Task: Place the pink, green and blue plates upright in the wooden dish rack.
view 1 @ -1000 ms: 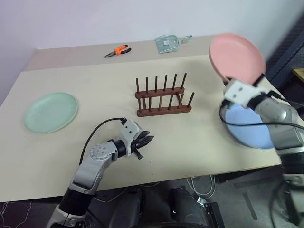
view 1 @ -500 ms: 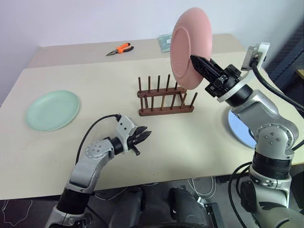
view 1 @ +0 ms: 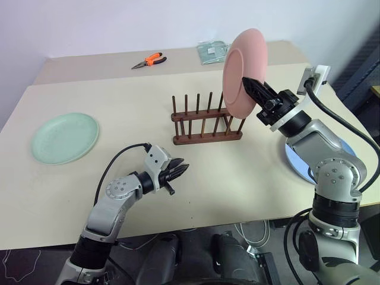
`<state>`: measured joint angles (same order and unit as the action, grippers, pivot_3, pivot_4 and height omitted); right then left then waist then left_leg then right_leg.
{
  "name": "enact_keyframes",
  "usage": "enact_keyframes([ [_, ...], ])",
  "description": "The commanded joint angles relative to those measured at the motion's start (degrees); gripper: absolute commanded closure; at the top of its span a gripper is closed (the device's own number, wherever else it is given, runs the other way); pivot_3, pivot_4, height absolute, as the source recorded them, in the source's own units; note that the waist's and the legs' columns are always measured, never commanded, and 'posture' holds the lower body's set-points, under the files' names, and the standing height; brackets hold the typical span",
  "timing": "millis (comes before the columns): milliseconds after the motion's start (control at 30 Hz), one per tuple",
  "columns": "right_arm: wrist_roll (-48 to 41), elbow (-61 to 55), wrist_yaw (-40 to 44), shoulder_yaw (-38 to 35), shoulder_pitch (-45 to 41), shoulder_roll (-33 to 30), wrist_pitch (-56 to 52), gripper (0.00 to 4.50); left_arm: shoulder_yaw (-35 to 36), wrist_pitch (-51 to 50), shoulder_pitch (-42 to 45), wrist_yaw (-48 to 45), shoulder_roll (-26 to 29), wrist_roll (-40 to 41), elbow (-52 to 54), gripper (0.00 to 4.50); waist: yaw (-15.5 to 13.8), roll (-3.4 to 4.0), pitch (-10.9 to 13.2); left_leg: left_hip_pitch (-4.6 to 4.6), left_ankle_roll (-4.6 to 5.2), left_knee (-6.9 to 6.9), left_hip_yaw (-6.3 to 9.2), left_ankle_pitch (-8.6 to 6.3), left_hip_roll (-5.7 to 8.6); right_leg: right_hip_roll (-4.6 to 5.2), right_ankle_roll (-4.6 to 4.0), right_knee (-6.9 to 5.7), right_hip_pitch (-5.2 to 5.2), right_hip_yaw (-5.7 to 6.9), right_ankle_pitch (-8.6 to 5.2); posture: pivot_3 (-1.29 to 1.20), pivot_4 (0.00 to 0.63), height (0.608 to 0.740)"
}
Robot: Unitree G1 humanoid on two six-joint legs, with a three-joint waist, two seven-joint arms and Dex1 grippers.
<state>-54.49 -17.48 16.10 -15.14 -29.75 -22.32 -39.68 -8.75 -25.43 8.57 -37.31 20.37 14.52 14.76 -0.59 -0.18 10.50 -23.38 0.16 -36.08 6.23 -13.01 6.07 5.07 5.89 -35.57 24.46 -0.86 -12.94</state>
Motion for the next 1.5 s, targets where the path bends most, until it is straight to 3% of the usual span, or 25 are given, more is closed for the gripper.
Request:
enact_keyframes([
  [33, 2.4, 1.6, -1.2, -0.9, -0.7, 0.3, 1.8, 4.42, 0.2, 1.4, 0.0, -0.5, 0.2, 0.7, 1.7, 3.40, 0.0, 0.00, 0.0, 0.00, 0.00, -0.01, 0.00, 0.00, 0.00, -0.01, 0.00, 0.00, 0.00, 0.00, 0.00, 0.00, 0.150, 0.740],
  [100, 3.1, 3.0, -1.4, -0.8, -0.8, 0.3, 1.7, 4.42, 0.2, 1.4, 0.1, -0.6, 0.2, 0.7, 1.7, 3.40, 0.0, 0.00, 0.0, 0.00, 0.00, -0.01, -0.01, 0.00, 0.00, -0.01, -0.01, 0.00, 0.00, 0.00, 0.00, 0.00, 0.150, 0.740],
  [200, 4.1, 4.7, -0.4, -0.3, -1.0, -0.3, 1.5, 3.42, 0.2, 1.5, 0.2, -0.5, 0.1, 0.6, 1.6, 3.40, 0.0, 0.00, 0.0, 0.00, 0.00, 0.01, -0.01, 0.00, 0.00, -0.02, 0.00, 0.00, 0.00, 0.00, 0.00, 0.00, 0.150, 0.740],
  [267, 5.7, 4.9, 0.0, 0.2, -1.4, -0.6, 2.2, 2.43, 0.3, 1.6, 0.2, -0.4, 0.1, 0.5, 1.5, 3.40, 0.0, 0.00, 0.0, 0.00, 0.00, 0.01, -0.01, 0.00, 0.00, -0.01, 0.01, 0.00, 0.00, 0.00, 0.01, 0.00, 0.150, 0.740],
  [400, 11.3, 4.5, 1.5, 1.0, -2.4, -2.7, 5.8, 0.41, 1.5, 1.6, 0.0, 0.1, -0.4, 1.3, 1.5, 2.13, 0.0, 0.00, 0.0, 0.00, 0.00, -0.01, -0.01, 0.00, 0.00, -0.02, 0.01, 0.00, 0.00, 0.00, 0.01, 0.00, 0.150, 0.740],
  [533, 18.1, 5.6, 4.8, 0.6, -4.1, -8.1, 10.9, 0.37, 3.7, 2.7, 0.4, 2.1, -0.3, 0.4, 1.2, 0.11, -0.1, 0.01, 0.0, 0.00, 0.00, -0.01, -0.02, 0.00, 0.00, -0.03, 0.01, 0.00, 0.00, 0.02, 0.01, 0.00, 0.150, 0.740],
  [567, 19.5, 6.1, 6.5, 0.6, -4.4, -10.2, 12.1, 0.37, 5.2, 3.4, 0.7, 4.0, -0.3, -0.3, 0.7, 0.04, -0.1, 0.00, 0.0, 0.00, 0.00, -0.01, -0.03, 0.00, 0.01, -0.03, 0.01, 0.01, 0.00, 0.03, 0.01, 0.00, 0.150, 0.740],
  [767, 17.9, 1.8, 18.8, 1.5, -4.9, -18.0, 12.8, 0.19, 18.2, 6.3, 4.7, 21.1, -0.7, -5.1, -5.0, 0.01, 0.1, -0.01, 0.0, 0.01, 0.00, -0.01, -0.04, 0.00, -0.02, -0.04, 0.03, 0.00, -0.01, 0.06, 0.02, 0.00, 0.150, 0.740],
  [833, 17.3, -2.9, 22.8, 5.0, -3.3, -19.8, 10.7, 0.19, 24.9, 5.6, 6.9, 28.5, -0.9, -5.4, -7.6, 0.01, 0.1, -0.01, 0.0, 0.01, 0.00, -0.01, -0.03, 0.00, -0.04, -0.05, 0.04, 0.00, -0.01, 0.06, 0.02, 0.00, 0.150, 0.740],
  [1000, 28.7, -7.1, 27.7, 18.2, 0.9, -21.7, 15.0, 0.19, 38.7, -0.7, 11.0, 46.0, 1.1, -8.0, -11.9, 0.01, 0.0, -0.17, -0.1, 0.01, -0.01, -0.03, -0.03, -0.01, -0.05, -0.04, 0.14, 0.01, 0.00, 0.10, 0.07, 0.00, 0.150, 0.740],
  [1233, 34.4, -5.3, 29.0, 23.9, 2.9, -17.1, 19.4, 0.19, 52.1, -10.7, 13.0, 53.3, -2.2, 1.6, -8.6, 0.01, -0.6, -0.49, -0.1, -0.01, -0.03, -0.18, 0.02, 0.00, 0.09, -0.04, 0.31, 0.02, -0.07, 0.13, 0.17, 0.00, 0.150, 0.740],
  [1400, 35.6, -4.2, 29.8, 24.5, 3.1, -15.1, 20.4, 0.19, 59.8, -21.3, 15.2, 52.7, -5.2, 15.6, -9.4, 0.01, -0.2, -0.57, -0.1, -0.01, -0.05, -0.17, 0.03, 0.00, 0.08, -0.05, 0.30, 0.00, -0.08, 0.14, 0.17, 0.00, 0.150, 0.740],
  [1500, 36.1, -3.9, 29.9, 24.3, 3.1, -14.3, 20.7, 0.00, 64.9, -23.8, 17.1, 55.5, -6.4, 21.7, -11.6, 1.26, -0.1, -0.60, -0.1, -0.01, -0.07, -0.17, 0.03, 0.01, 0.08, -0.07, 0.30, -0.01, -0.06, 0.14, 0.17, 0.00, 0.150, 0.740],
])
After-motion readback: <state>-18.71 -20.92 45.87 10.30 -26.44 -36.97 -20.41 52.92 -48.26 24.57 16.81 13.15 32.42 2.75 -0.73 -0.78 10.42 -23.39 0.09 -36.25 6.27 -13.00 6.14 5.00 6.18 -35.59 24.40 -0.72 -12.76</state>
